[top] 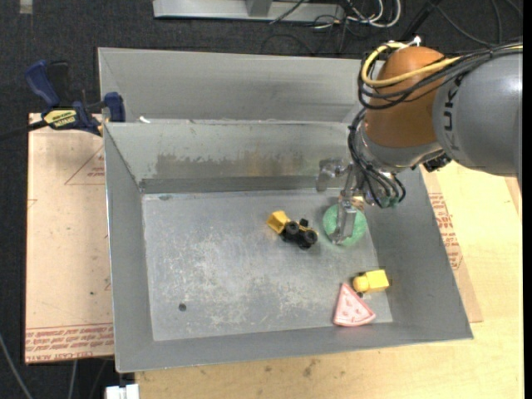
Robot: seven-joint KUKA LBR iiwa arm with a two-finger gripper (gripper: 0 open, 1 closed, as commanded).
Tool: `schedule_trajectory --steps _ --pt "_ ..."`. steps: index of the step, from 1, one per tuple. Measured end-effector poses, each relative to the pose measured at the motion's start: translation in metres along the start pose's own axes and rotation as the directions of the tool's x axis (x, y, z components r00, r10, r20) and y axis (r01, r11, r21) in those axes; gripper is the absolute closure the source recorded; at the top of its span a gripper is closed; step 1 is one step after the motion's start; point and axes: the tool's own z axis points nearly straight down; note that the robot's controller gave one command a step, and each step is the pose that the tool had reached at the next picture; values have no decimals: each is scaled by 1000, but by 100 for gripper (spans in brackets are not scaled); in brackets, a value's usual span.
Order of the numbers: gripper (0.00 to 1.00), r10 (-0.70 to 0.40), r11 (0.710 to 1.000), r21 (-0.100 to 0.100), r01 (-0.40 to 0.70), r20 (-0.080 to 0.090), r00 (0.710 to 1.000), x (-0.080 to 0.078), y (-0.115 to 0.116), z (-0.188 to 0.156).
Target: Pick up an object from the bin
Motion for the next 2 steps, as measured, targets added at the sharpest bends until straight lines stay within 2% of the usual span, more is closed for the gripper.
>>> schedule_trajectory --steps 1,2 --pt "0 -1 1000 1 1 8 1000 -2 0 -5" --pt "0 101 995 -1 -101 10 995 6 5 47"
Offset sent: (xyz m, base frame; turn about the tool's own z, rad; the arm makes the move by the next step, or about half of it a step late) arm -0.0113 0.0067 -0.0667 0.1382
